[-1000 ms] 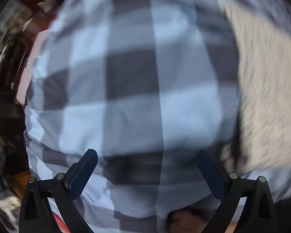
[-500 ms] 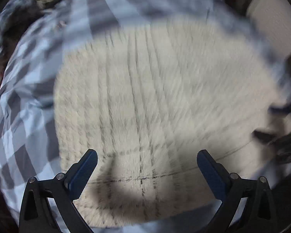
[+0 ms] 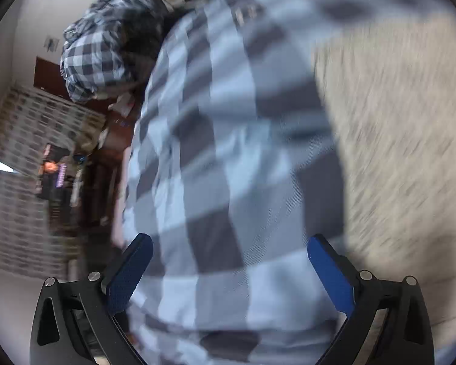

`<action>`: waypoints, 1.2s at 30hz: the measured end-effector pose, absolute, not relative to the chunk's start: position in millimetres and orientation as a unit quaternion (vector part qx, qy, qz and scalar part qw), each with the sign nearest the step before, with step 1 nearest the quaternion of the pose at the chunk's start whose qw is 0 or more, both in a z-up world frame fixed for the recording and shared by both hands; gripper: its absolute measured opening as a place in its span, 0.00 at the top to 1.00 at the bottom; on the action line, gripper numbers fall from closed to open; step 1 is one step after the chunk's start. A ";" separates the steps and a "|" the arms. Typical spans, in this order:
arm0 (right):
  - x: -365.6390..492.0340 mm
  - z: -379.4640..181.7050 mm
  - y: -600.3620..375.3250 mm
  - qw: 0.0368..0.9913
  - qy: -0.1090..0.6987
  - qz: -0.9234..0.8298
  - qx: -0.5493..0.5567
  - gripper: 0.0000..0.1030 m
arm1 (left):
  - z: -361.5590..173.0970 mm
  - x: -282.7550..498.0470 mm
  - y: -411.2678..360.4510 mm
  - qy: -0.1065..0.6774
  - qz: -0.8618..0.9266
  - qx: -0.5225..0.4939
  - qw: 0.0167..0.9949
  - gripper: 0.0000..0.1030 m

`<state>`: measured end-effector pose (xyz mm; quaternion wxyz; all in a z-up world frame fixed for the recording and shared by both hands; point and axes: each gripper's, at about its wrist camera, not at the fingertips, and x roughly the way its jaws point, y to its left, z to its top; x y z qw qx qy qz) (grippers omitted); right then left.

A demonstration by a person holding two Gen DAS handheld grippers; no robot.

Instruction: Fold small clothes

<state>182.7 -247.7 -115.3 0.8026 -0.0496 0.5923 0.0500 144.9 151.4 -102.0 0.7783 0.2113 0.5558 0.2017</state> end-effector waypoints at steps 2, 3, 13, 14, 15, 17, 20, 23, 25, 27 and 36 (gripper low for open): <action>180.6 -95.0 -263.7 0.826 0.562 0.040 -0.004 0.01 | -74.2 151.3 131.2 0.521 0.167 0.162 0.821 0.00; 182.8 -88.5 -266.5 0.832 0.552 0.042 0.012 0.01 | -67.8 154.6 121.3 0.514 0.139 0.136 0.835 0.00; 252.0 -65.7 -125.9 0.849 0.497 0.178 -0.013 0.01 | -103.3 240.2 2.9 0.496 -0.089 -0.013 0.864 0.00; 258.1 -70.0 -113.5 0.850 0.494 0.184 -0.026 0.01 | -109.6 249.5 -0.4 0.498 -0.096 -0.019 0.861 0.00; 265.3 -75.5 -102.9 0.849 0.492 0.188 -0.040 0.01 | -121.4 260.6 -0.5 0.504 -0.102 -0.022 0.857 0.00; 280.7 -87.1 -82.6 0.844 0.494 0.197 -0.070 0.01 | -144.3 276.6 3.3 0.524 -0.087 -0.005 0.848 0.00; 297.2 -102.3 -78.2 0.836 0.505 0.185 -0.108 0.01 | -162.3 291.9 29.1 0.535 -0.052 0.013 0.843 0.00; 317.4 -110.9 -127.5 0.830 0.519 0.204 -0.022 0.01 | -170.8 298.9 86.9 0.534 0.036 0.044 0.843 0.00; 328.7 -108.7 -164.8 0.826 0.525 0.204 0.026 0.01 | -163.7 298.6 125.4 0.533 0.096 0.063 0.838 0.00; 333.5 -100.5 -194.2 0.842 0.525 0.124 0.002 0.01 | -143.9 289.9 161.8 0.519 0.170 0.087 0.833 0.00; 253.2 6.2 -359.9 0.845 0.514 0.095 0.114 0.01 | -43.7 168.0 239.8 0.521 0.189 0.108 0.825 0.00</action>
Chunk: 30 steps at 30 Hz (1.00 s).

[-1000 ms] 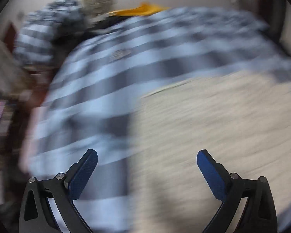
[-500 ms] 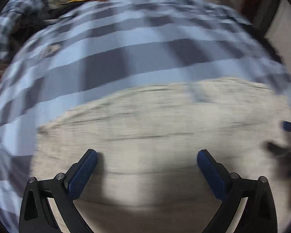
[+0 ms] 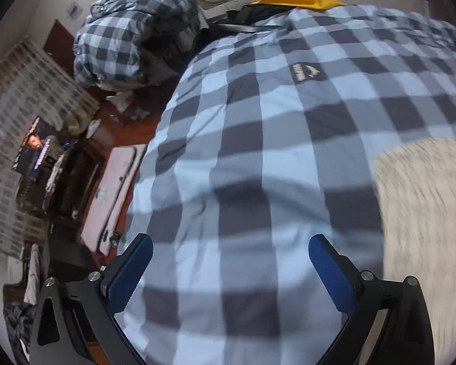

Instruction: Fold small clothes

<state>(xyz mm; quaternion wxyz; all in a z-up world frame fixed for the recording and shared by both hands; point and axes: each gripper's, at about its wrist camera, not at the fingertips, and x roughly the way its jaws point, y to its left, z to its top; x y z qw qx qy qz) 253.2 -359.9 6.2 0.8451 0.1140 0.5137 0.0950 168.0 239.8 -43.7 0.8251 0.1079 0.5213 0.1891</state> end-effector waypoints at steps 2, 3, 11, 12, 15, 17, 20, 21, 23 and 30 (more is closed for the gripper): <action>222.8 29.9 -371.8 0.839 0.520 0.106 0.121 0.01 | -27.5 136.3 235.8 0.525 0.167 0.103 0.828 0.00; 214.0 35.4 -373.3 0.837 0.522 0.113 0.122 0.01 | -19.0 119.5 231.1 0.526 0.151 0.098 0.831 0.00; 131.3 44.1 -360.5 0.811 0.555 0.161 0.091 0.01 | 3.2 34.3 182.2 0.535 -0.016 0.006 0.845 0.00; 127.8 34.9 -354.8 0.806 0.562 0.163 0.086 0.01 | 0.5 31.1 176.1 0.536 -0.027 0.003 0.844 0.00; 123.1 -5.6 -333.9 0.781 0.594 0.170 0.090 0.01 | -30.4 32.8 155.3 0.568 -0.049 0.014 0.821 0.00; 124.4 -33.7 -320.7 0.768 0.615 0.159 0.080 0.01 | -54.1 40.2 150.6 0.612 -0.055 0.017 0.789 0.00; 130.8 -65.4 -307.2 0.758 0.629 0.162 0.060 0.01 | -65.6 49.9 156.1 0.622 -0.070 -0.016 0.780 0.00; 133.9 -73.3 -306.4 0.756 0.631 0.160 0.060 0.01 | -69.6 54.2 155.8 0.622 -0.078 -0.018 0.779 0.00; 145.4 -95.5 -306.9 0.749 0.640 0.158 0.068 0.01 | -81.2 61.5 150.2 0.627 -0.086 0.003 0.774 0.00; 174.9 -146.0 -305.3 0.714 0.667 0.193 0.083 0.01 | -137.7 69.7 120.2 0.656 -0.146 0.091 0.735 0.00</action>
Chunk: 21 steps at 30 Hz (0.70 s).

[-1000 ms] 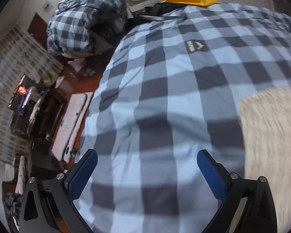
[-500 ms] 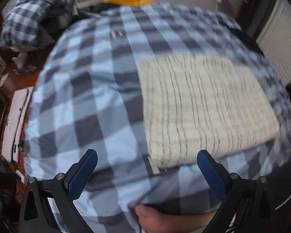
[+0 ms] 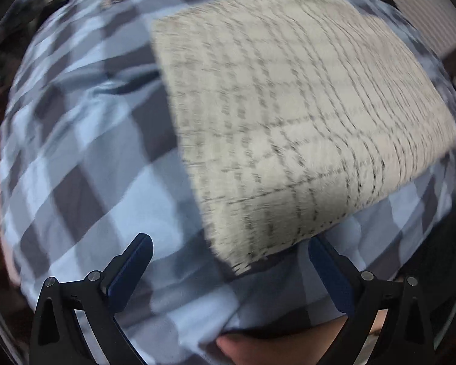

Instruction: Fold small clothes

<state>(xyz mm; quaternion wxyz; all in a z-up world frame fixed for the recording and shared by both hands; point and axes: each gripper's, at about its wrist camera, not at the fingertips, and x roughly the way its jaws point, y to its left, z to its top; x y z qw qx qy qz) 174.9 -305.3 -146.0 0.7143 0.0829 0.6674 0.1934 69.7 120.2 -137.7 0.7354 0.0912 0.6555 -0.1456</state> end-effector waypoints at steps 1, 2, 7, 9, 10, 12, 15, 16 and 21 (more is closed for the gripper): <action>177.7 -152.5 -303.5 0.711 0.671 0.194 0.080 0.01 | -143.8 69.7 117.4 0.656 -0.156 0.091 0.733 0.00; 180.2 -157.4 -302.1 0.707 0.675 0.196 0.077 0.01 | -151.3 70.3 115.3 0.657 -0.166 0.085 0.730 0.00; 193.3 -182.0 -293.0 0.679 0.694 0.219 0.095 0.01 | -169.4 69.8 110.2 0.655 -0.208 0.073 0.723 0.08; 196.5 -184.2 -290.6 0.682 0.688 0.226 0.100 0.01 | -169.8 68.2 106.0 0.650 -0.222 0.072 0.723 0.21; 196.9 -183.2 -290.0 0.686 0.683 0.229 0.100 0.01 | -169.6 67.8 104.3 0.651 -0.226 0.069 0.721 0.30; 198.1 -178.3 -287.0 0.698 0.670 0.234 0.096 0.01 | -167.8 65.7 98.9 0.650 -0.234 0.061 0.721 0.41; 194.8 -170.8 -280.5 0.706 0.659 0.245 0.086 0.29 | -162.4 65.3 88.5 0.653 -0.241 0.059 0.716 0.59; 190.2 -166.8 -278.1 0.706 0.655 0.253 0.088 0.51 | -160.3 65.3 85.4 0.656 -0.240 0.057 0.713 0.66; 181.7 -140.4 -260.9 0.735 0.623 0.257 0.073 0.88 | -136.5 68.6 75.0 0.656 -0.234 0.056 0.716 0.81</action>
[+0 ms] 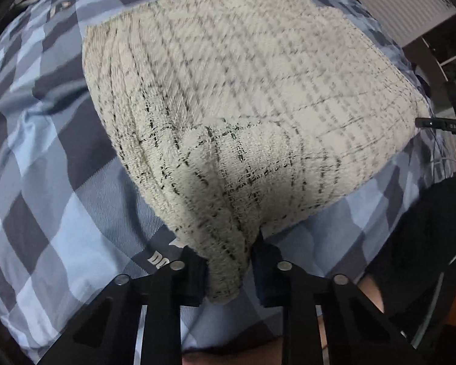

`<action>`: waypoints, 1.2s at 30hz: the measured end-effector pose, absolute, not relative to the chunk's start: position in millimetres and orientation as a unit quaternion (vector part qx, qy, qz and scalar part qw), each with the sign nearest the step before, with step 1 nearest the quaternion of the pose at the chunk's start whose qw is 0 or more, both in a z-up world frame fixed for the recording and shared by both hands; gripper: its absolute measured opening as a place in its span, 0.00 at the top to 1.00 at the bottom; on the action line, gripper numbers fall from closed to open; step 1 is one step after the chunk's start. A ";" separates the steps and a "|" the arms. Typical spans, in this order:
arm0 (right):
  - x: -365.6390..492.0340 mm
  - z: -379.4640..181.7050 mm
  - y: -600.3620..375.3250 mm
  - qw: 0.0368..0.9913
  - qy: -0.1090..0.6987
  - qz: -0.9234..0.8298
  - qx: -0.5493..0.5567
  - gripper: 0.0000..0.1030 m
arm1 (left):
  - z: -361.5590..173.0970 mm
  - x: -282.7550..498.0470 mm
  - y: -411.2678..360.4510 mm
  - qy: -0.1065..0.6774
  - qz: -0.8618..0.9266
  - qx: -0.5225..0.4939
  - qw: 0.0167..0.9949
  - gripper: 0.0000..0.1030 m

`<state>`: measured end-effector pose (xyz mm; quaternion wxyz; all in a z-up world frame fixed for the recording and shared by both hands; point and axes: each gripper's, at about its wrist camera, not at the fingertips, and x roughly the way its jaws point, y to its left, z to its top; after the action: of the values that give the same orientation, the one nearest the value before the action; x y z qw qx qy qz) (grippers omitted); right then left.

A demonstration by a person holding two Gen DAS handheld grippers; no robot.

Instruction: Fold small clothes

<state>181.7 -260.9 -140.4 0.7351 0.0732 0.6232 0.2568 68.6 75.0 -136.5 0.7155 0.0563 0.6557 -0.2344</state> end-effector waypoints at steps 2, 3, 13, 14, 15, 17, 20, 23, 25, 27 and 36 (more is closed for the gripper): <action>174.2 -124.3 -267.4 0.749 0.601 0.266 0.086 0.91 | -125.0 66.0 71.0 0.653 -0.241 0.056 0.716 0.82; 171.1 -118.5 -272.2 0.753 0.592 0.272 0.095 0.91 | -117.4 63.2 69.7 0.651 -0.246 0.053 0.717 0.83; 112.1 -53.6 -297.3 0.779 0.535 0.309 0.106 0.92 | -34.4 12.5 75.5 0.659 -0.284 0.036 0.696 0.84; 102.8 -48.7 -301.8 0.779 0.533 0.313 0.106 0.93 | -29.4 2.4 75.9 0.660 -0.291 0.035 0.692 0.84; 92.9 -44.0 -307.5 0.780 0.529 0.315 0.108 0.93 | -25.3 -8.1 77.8 0.662 -0.295 0.027 0.689 0.84; 81.6 -39.9 -316.9 0.777 0.527 0.323 0.116 0.93 | -18.8 -18.5 81.6 0.666 -0.307 0.020 0.680 0.84; 68.5 -37.4 -323.3 0.766 0.530 0.340 0.127 0.93 | -21.1 -16.1 82.4 0.674 -0.313 0.007 0.670 0.84; 76.0 -48.8 -313.4 0.759 0.547 0.338 0.105 0.93 | -35.2 1.1 88.0 0.684 -0.303 -0.015 0.663 0.84; 87.9 -52.3 -309.8 0.761 0.551 0.327 0.105 0.93 | -36.6 19.8 92.8 0.685 -0.299 -0.030 0.663 0.84; 99.2 -49.4 -308.0 0.772 0.543 0.316 0.101 0.93 | -32.8 34.4 93.9 0.678 -0.297 -0.036 0.672 0.84; 180.5 -17.1 -285.9 0.819 0.491 0.292 0.058 0.94 | -45.6 157.7 118.3 0.640 -0.242 -0.115 0.720 0.84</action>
<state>180.5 -285.9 -17.1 0.8189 0.0583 0.4906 0.2921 157.7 118.3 -45.6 0.7201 -0.1155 0.6399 -0.2421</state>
